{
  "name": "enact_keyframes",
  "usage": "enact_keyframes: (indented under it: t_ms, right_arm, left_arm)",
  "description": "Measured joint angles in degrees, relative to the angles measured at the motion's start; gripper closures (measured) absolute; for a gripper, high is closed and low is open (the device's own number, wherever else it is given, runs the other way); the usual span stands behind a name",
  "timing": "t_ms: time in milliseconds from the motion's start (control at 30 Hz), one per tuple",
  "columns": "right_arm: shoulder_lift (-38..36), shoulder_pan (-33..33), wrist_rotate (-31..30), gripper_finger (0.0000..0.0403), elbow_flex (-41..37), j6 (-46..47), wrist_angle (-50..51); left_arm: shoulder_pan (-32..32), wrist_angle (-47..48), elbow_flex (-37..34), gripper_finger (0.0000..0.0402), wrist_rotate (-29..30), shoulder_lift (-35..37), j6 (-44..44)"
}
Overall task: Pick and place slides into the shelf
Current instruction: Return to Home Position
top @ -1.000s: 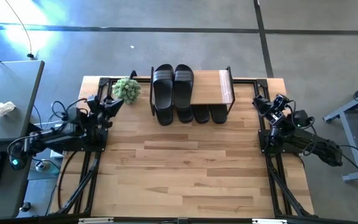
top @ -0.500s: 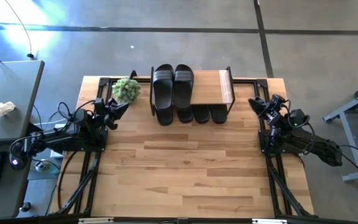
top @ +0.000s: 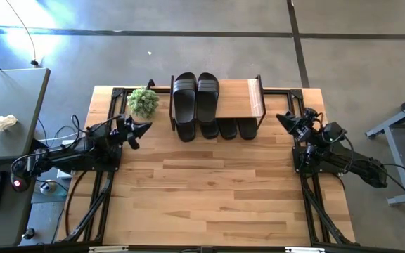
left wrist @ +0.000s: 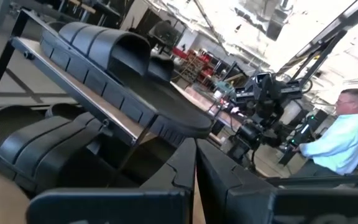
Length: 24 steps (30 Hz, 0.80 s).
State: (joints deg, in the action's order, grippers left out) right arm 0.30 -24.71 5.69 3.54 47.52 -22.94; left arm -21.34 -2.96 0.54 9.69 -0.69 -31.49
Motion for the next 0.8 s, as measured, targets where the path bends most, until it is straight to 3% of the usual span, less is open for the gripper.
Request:
enact_keyframes:
  t_ms: [233,400,600,800]
  right_arm:
    - [0.0,0.0,4.9,0.0403,0.0,-8.6,9.1]
    - [0.1,0.0,7.9,0.0403,0.0,-20.2,14.6]
    - [0.1,0.0,4.9,0.0403,0.0,-31.7,27.9]
    - [0.7,0.0,-1.6,0.0403,0.2,-32.6,31.1]
  left_arm:
    - [0.0,0.2,0.0,0.04,0.0,0.0,0.1]
    - [0.0,0.2,0.0,0.0401,0.0,0.0,0.1]
    - [0.0,0.2,0.0,0.0401,0.0,0.0,0.1]
    - [0.0,0.2,0.0,0.0401,0.0,0.0,0.1]
